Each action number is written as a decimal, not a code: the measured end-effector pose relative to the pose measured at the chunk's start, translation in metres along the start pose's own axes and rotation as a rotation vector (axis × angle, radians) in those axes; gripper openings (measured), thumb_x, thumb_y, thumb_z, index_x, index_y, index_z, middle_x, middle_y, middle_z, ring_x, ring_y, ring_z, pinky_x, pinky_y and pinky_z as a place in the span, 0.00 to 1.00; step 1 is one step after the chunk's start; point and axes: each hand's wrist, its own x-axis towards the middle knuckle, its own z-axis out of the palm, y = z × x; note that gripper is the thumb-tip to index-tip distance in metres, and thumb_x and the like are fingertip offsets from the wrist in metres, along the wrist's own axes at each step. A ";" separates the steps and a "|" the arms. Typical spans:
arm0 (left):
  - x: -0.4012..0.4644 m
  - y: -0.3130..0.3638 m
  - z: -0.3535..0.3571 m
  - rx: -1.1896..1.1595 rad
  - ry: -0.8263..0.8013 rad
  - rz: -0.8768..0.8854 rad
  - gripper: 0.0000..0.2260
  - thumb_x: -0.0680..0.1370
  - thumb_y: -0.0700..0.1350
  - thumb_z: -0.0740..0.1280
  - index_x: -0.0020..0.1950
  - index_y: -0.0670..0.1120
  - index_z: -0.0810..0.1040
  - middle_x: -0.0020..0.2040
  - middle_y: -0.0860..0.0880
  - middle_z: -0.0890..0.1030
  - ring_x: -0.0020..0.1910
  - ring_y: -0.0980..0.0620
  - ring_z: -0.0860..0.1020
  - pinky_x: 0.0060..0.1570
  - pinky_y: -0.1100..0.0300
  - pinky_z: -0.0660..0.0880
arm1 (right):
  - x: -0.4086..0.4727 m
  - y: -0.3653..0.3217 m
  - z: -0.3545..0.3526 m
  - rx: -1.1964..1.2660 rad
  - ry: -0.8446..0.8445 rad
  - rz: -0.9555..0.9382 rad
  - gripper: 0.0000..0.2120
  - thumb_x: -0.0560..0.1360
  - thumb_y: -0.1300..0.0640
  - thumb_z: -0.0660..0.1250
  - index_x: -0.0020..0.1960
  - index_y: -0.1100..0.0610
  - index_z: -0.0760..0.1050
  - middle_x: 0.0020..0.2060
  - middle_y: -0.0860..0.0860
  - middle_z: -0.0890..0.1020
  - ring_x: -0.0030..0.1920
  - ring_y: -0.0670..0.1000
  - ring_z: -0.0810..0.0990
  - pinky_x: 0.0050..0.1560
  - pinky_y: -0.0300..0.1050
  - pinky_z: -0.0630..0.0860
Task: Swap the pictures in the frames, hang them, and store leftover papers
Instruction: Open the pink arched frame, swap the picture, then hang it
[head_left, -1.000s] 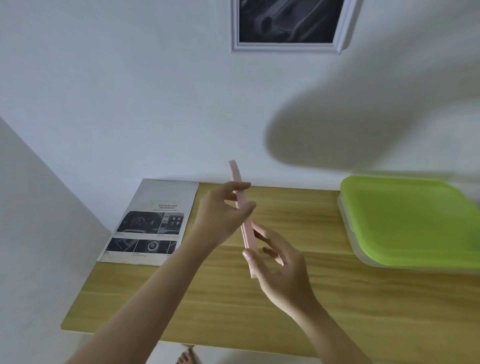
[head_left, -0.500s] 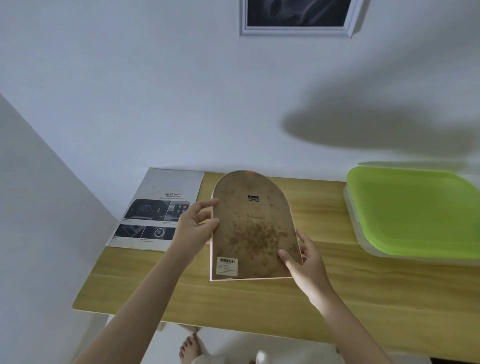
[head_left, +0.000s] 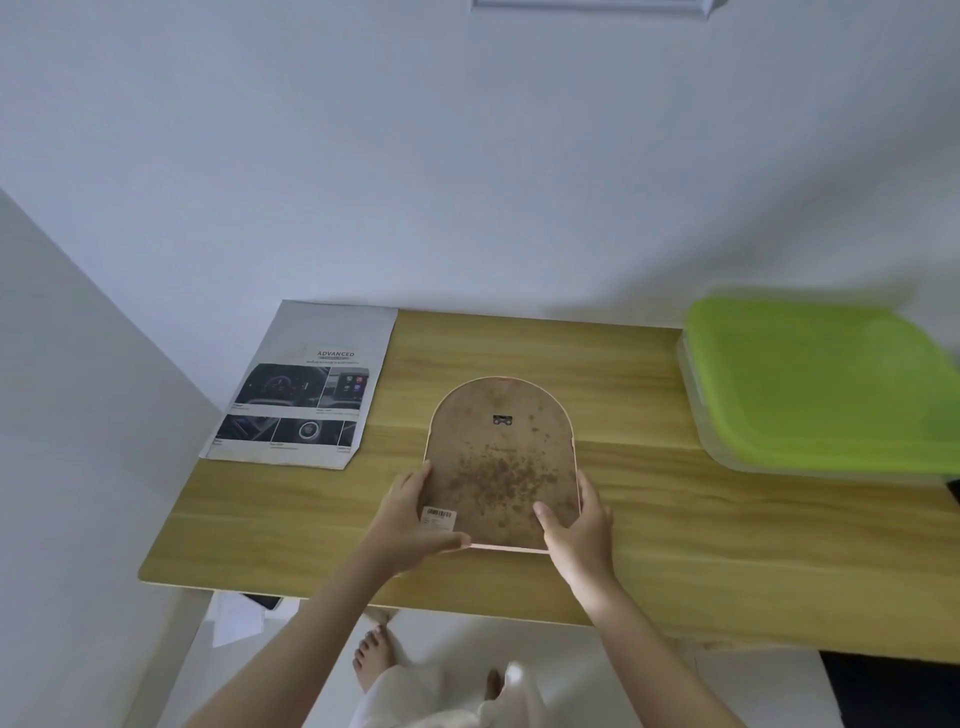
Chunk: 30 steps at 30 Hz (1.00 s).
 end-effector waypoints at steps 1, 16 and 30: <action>0.000 -0.003 0.001 0.036 -0.016 0.009 0.54 0.59 0.56 0.79 0.76 0.46 0.51 0.69 0.52 0.62 0.66 0.52 0.62 0.69 0.53 0.63 | -0.001 0.001 -0.001 -0.024 -0.009 0.012 0.33 0.72 0.55 0.72 0.73 0.47 0.62 0.61 0.54 0.69 0.58 0.48 0.72 0.57 0.39 0.71; 0.001 -0.027 0.016 0.130 0.094 0.129 0.58 0.53 0.70 0.68 0.77 0.49 0.52 0.71 0.57 0.58 0.62 0.57 0.57 0.67 0.57 0.58 | 0.004 0.022 -0.002 -0.399 0.035 -0.201 0.37 0.69 0.50 0.74 0.73 0.58 0.63 0.50 0.53 0.62 0.56 0.57 0.67 0.60 0.47 0.68; 0.001 -0.031 0.019 0.106 0.171 0.140 0.54 0.55 0.72 0.70 0.75 0.54 0.56 0.70 0.63 0.59 0.62 0.56 0.61 0.64 0.59 0.62 | 0.125 -0.069 0.032 -0.829 -0.183 -0.452 0.31 0.73 0.41 0.64 0.72 0.50 0.63 0.61 0.56 0.68 0.63 0.58 0.64 0.61 0.54 0.67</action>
